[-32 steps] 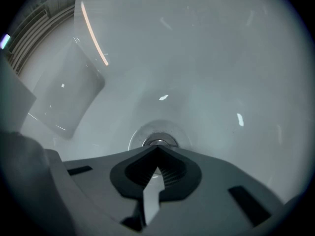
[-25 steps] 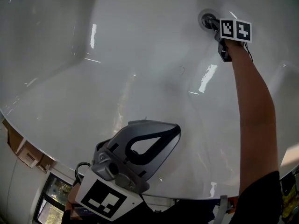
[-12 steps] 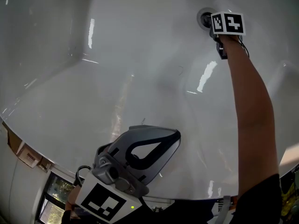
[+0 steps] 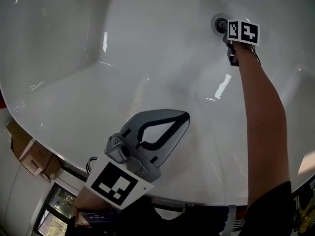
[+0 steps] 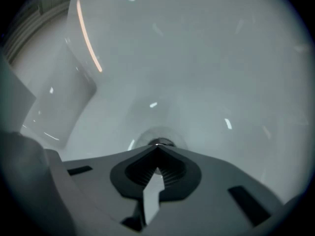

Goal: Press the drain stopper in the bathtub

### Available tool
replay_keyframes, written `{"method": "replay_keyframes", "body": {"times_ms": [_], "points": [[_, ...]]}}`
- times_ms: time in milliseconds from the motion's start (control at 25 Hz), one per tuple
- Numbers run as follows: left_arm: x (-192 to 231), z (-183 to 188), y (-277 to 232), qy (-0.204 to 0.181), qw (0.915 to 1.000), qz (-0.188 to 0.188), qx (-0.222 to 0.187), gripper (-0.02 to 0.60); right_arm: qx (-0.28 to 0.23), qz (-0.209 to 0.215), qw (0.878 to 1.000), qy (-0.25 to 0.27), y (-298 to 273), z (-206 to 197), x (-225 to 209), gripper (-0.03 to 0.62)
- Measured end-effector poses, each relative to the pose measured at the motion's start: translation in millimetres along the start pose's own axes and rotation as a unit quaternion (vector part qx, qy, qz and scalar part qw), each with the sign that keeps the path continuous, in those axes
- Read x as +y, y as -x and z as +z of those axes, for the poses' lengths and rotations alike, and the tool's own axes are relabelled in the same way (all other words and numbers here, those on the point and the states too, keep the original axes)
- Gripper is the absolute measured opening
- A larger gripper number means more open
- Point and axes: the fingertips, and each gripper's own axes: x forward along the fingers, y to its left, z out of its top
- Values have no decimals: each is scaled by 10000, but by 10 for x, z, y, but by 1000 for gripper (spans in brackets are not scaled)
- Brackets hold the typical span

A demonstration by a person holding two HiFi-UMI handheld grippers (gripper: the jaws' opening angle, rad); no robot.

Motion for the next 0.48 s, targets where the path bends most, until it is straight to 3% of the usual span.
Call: {"method": "replay_keyframes", "body": {"times_ms": [80, 160, 240, 360, 480], "points": [[149, -67, 66, 263, 9991, 330, -79, 8, -263, 193, 9994, -79, 340, 5, 70, 15], [276, -83, 121, 702, 9948, 640, -355, 8, -232, 251, 9992, 213, 755, -81, 126, 15], [328, -49, 146, 576, 9940, 756, -535, 8, -279, 299, 9985, 360, 1218, -79, 123, 15], [270, 99, 232, 49, 9950, 890, -460, 8, -561, 452, 9969, 316, 1865, 60, 178, 15], [86, 350, 409, 103, 9950, 864, -483, 8, -729, 630, 9952, 148, 2434, 34, 315, 15]]}}
